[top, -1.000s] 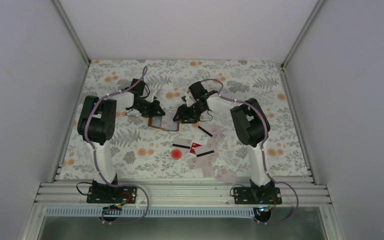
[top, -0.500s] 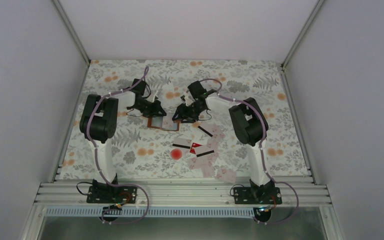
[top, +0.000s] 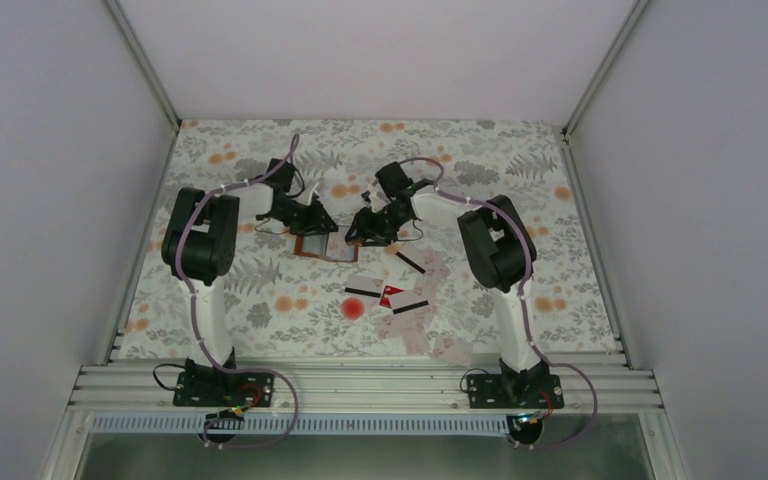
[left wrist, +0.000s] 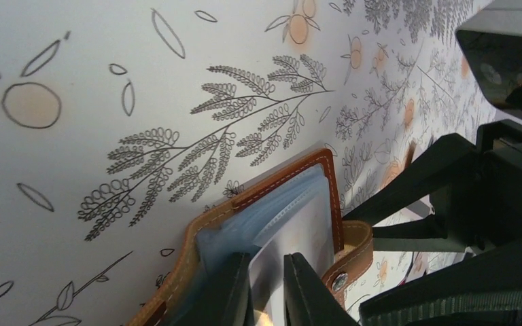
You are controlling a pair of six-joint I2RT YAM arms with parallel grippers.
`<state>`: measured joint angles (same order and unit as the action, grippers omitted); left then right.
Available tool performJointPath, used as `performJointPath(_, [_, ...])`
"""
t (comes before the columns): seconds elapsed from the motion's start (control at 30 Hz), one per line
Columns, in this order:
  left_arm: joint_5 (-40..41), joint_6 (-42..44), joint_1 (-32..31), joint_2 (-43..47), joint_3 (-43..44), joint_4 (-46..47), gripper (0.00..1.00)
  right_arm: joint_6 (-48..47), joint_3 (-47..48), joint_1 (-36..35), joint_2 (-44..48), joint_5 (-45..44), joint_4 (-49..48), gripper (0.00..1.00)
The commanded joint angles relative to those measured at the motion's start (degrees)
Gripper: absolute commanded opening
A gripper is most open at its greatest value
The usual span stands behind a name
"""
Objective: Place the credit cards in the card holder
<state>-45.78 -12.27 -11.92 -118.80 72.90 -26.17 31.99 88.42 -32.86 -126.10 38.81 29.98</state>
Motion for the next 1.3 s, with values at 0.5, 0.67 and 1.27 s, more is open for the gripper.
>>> performJointPath(0.5, [-1.9, -3.2, -3.9, -3.2, -0.4, 1.5, 0.13, -0.2, 2.3, -1.1, -1.6, 2.3, -2.4, 0.46])
performJointPath(0.67, [-2.4, -3.3, -3.9, -3.3, -0.7, 1.9, 0.02, -1.6, 2.0, -1.1, -1.0, 1.4, -1.3, 0.45])
performJointPath(1.27, [-8.4, -5.3, -1.1, -1.4, -2.6, 4.0, 0.02, -8.4, -2.9, 4.2, 13.4, 4.7, 3.9, 0.58])
